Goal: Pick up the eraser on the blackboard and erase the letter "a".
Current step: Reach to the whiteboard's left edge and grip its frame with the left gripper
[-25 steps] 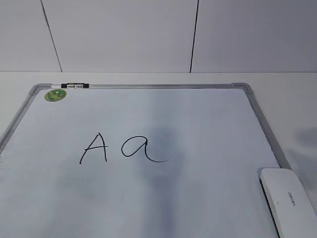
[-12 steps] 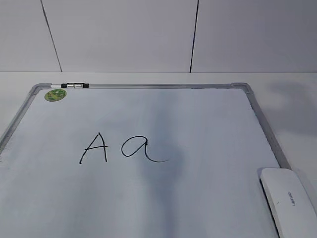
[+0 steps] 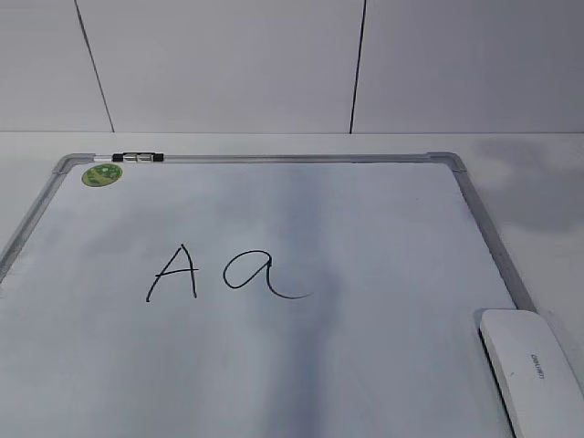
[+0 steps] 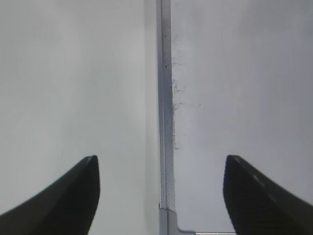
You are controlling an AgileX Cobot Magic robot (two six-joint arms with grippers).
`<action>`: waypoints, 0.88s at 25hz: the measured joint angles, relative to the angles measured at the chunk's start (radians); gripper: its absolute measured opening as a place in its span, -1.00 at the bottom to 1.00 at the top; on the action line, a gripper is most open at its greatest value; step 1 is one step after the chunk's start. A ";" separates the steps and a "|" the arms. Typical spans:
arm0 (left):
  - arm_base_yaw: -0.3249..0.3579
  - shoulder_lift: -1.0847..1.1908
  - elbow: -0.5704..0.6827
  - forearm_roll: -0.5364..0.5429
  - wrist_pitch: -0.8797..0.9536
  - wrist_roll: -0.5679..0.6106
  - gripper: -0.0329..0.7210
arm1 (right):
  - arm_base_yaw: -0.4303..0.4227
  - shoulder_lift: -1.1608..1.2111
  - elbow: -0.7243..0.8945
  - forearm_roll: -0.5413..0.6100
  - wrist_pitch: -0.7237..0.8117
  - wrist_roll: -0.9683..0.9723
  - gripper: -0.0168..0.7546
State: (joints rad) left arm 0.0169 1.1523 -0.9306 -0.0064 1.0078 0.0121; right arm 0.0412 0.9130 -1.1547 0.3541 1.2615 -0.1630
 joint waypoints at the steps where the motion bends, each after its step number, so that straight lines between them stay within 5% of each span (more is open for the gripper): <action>1: 0.000 0.029 0.000 -0.005 0.000 0.000 0.65 | 0.000 0.005 0.000 -0.026 0.000 0.000 0.57; 13: 0.000 0.185 -0.015 -0.029 -0.050 0.006 0.65 | 0.000 0.014 0.263 -0.116 -0.006 0.000 0.57; 22: 0.000 0.371 -0.139 -0.035 -0.042 0.010 0.64 | 0.000 0.055 0.287 -0.116 -0.010 -0.013 0.57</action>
State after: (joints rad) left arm 0.0169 1.5230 -1.0694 -0.0418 0.9659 0.0223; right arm 0.0412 0.9682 -0.8680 0.2379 1.2516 -0.1764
